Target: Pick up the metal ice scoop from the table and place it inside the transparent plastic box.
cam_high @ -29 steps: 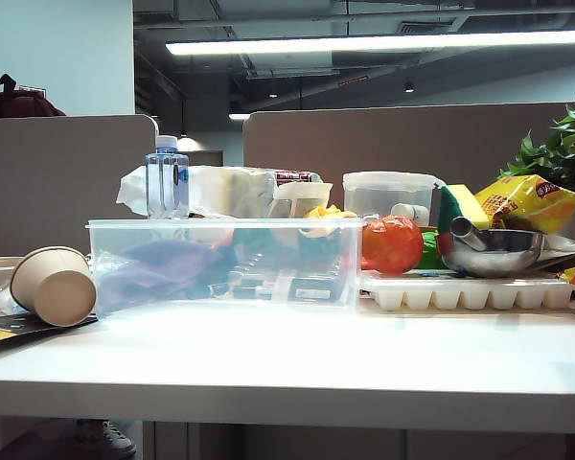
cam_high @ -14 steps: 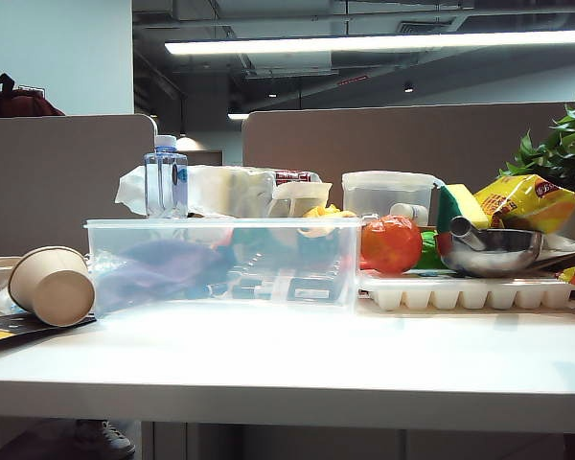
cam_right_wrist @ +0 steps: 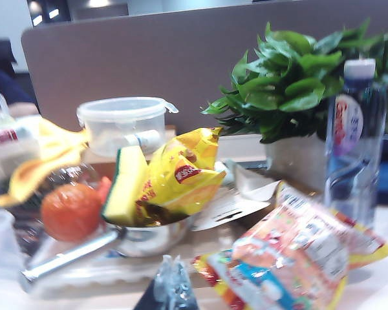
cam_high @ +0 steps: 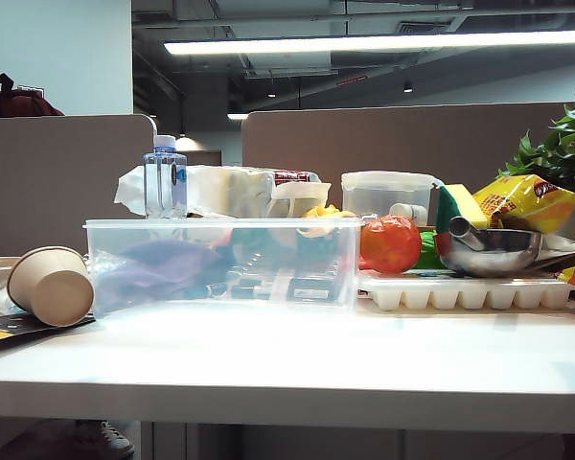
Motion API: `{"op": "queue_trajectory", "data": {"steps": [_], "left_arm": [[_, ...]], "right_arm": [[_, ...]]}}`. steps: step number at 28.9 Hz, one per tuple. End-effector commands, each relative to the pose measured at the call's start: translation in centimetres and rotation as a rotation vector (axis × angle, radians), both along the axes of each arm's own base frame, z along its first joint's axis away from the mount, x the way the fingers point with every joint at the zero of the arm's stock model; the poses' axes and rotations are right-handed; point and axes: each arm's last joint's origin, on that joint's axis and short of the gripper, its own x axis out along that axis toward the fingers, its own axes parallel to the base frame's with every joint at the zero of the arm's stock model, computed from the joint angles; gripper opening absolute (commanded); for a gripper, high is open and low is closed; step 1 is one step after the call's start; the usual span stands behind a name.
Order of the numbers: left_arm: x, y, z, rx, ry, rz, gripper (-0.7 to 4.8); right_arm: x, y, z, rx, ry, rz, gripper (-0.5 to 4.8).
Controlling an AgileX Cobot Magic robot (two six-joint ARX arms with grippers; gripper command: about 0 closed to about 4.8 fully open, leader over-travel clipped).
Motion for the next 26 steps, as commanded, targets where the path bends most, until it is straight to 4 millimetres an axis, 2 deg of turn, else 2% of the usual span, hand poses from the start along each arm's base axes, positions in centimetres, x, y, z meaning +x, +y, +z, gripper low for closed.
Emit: {"op": "queue_trajectory", "data": {"steps": [1, 2, 4, 8, 11, 15, 18, 20, 23, 26], "left_arm": [[-0.2, -1.5, 1.8, -0.001, -0.002, -0.134, -0.05], [-0.3, -2.0, 2.4, -0.001, -0.003, -0.175, -0.05], [-0.5, -2.8, 3.4, -0.001, -0.003, -0.238, -0.05], [-0.2, -4.2, 4.4, 0.018, 0.026, -0.307, -0.05], [0.3, -4.8, 4.4, 0.039, 0.055, -0.318, -0.05], [0.9, -5.5, 3.7, 0.072, 0.102, -0.322, -0.05], [1.0, -5.6, 3.5, 0.078, 0.112, -0.322, -0.05], [1.1, -5.7, 3.4, 0.082, 0.117, -0.322, -0.05], [1.1, -5.7, 3.3, 0.086, 0.123, -0.323, -0.05], [1.1, -5.7, 3.4, 0.086, 0.122, -0.322, -0.05]], "right_arm": [[0.0, 0.1, 0.1, 0.306, -0.003, 0.066, -0.06], [0.0, 0.0, 0.1, 0.428, 0.001, 0.083, -0.06], [0.0, 0.2, 0.0, 0.553, 0.028, 0.134, -0.03], [-0.1, 0.5, 0.0, 0.724, 0.078, 0.275, 0.03], [-0.1, 0.6, 0.0, 0.878, 0.105, 0.315, -0.02], [0.1, 0.9, -0.5, 1.093, 0.242, 0.401, 0.03], [0.5, 1.2, -0.7, 1.219, 0.331, 0.443, 1.73], [0.8, 1.4, -0.8, 1.277, 0.371, 0.459, 2.08], [1.6, 1.8, -0.4, 1.282, 0.408, 0.449, 3.13], [3.2, 2.1, 1.1, 1.266, 0.459, 0.409, 3.31]]}}
